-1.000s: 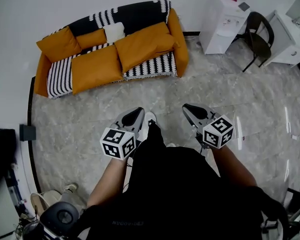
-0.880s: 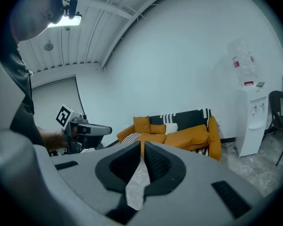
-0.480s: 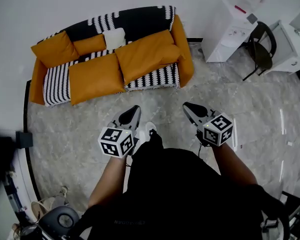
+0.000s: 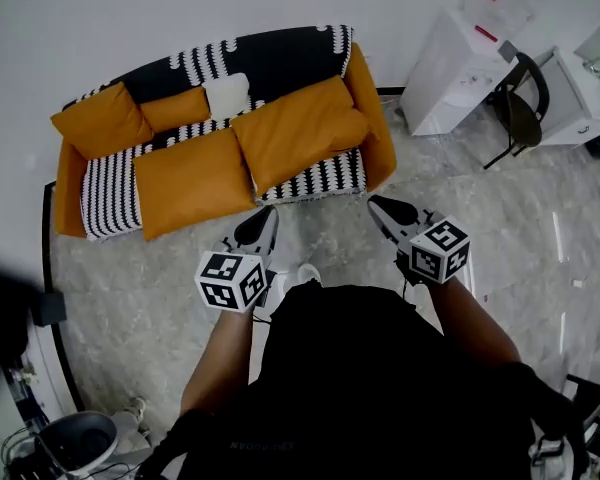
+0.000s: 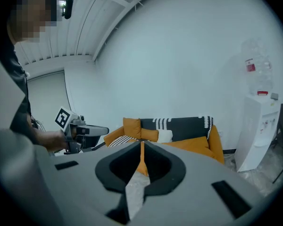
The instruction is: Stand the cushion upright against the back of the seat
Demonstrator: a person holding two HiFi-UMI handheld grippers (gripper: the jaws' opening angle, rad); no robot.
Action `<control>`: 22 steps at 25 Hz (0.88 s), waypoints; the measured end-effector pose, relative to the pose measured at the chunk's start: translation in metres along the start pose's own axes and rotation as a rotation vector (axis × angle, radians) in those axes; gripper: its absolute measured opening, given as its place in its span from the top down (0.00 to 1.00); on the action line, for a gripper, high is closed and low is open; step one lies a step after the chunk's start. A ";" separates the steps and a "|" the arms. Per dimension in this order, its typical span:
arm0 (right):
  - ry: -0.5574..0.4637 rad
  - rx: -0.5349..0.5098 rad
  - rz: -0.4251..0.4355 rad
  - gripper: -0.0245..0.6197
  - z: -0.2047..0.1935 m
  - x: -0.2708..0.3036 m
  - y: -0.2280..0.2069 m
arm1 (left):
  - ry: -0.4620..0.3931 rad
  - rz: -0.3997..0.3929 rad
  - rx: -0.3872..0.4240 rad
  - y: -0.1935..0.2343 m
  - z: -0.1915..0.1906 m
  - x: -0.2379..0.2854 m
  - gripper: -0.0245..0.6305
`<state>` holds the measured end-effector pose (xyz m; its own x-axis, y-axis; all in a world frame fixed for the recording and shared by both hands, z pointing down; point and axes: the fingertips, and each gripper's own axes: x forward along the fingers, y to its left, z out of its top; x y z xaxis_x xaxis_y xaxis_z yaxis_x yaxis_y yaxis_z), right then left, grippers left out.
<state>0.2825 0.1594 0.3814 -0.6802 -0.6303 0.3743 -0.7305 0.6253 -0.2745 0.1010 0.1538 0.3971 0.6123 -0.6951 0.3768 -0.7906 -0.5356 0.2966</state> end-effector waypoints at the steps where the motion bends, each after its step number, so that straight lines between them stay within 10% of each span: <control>1: -0.002 0.002 -0.006 0.90 0.004 0.007 -0.002 | 0.006 -0.004 0.001 0.007 0.001 0.003 0.92; 22: 0.065 0.023 -0.065 0.90 0.022 0.077 -0.088 | 0.044 0.031 -0.028 0.073 0.034 0.052 0.92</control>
<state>0.2935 0.0454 0.4145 -0.6263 -0.6378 0.4483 -0.7748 0.5729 -0.2673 0.0753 0.0624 0.4082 0.5873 -0.6891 0.4245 -0.8094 -0.5001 0.3079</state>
